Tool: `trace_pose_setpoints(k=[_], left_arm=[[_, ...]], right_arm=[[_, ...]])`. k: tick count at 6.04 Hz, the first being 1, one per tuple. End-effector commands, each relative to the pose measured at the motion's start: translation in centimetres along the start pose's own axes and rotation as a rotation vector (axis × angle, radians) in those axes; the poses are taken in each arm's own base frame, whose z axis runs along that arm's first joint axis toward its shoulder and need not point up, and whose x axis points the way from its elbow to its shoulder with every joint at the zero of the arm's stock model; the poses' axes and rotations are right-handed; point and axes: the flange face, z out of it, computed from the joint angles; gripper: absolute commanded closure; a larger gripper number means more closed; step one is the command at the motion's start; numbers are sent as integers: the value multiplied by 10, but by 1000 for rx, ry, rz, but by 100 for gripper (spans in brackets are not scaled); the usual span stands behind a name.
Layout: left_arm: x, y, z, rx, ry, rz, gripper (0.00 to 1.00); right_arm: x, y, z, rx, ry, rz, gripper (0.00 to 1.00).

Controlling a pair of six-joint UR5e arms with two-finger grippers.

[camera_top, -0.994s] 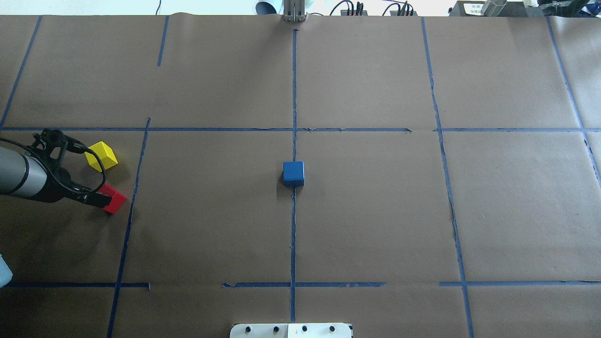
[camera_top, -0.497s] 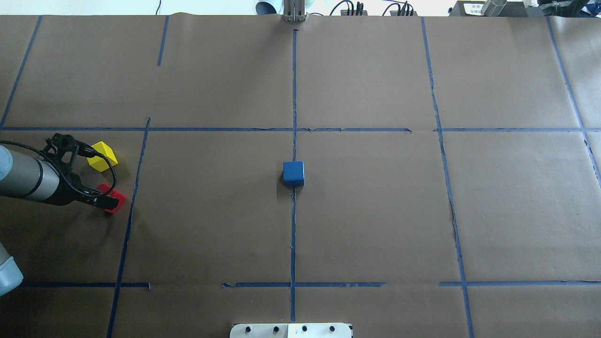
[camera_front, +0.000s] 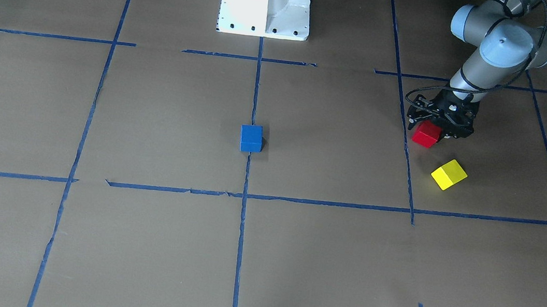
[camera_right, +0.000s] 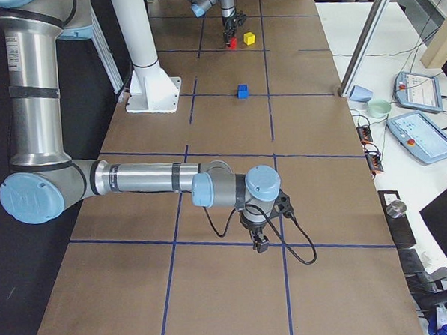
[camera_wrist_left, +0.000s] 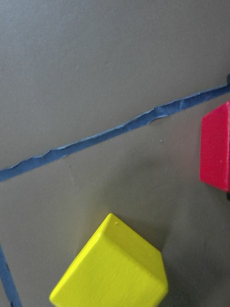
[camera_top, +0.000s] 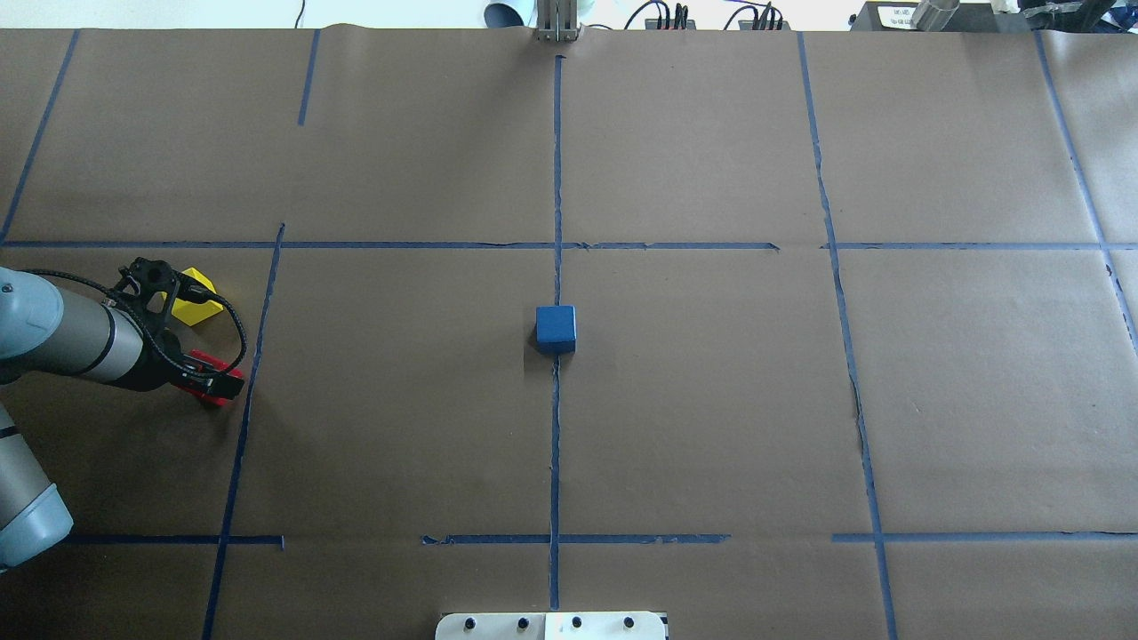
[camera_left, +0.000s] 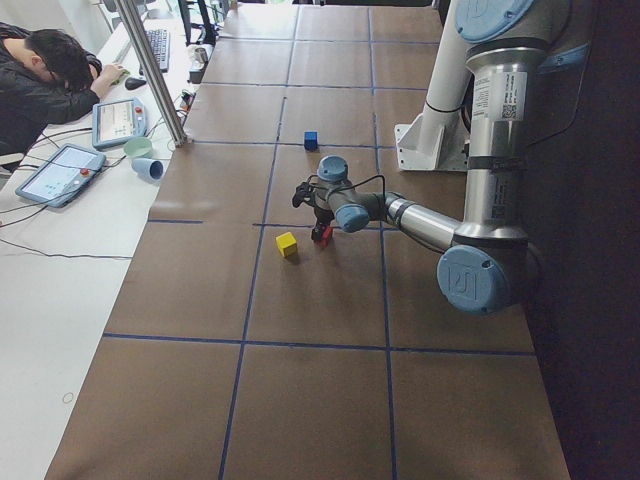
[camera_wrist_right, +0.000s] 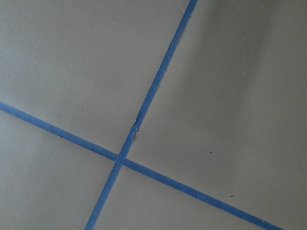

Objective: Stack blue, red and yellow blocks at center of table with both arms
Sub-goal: 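Carry the red cube with the left gripper over the blue cube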

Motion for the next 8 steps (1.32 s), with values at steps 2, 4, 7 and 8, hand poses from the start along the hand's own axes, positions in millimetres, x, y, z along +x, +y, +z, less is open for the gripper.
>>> trace_pose_setpoints(k=[2,4,7,8], left_arm=[[28,-11,-27,-5,4,-51,98],[119,-90,-55,-19,-9,-179,98],[273,-199,-68,-66,-20,-329,98],[322,-228,-58,-78,-16,-374,98]], right_arm=[[0,1,1,-2,-1,2,0],[2,2,3,-5,-2,6,0],[2,0,2,-4,0,4,0],[2,0,3,-5,-1,7,0]])
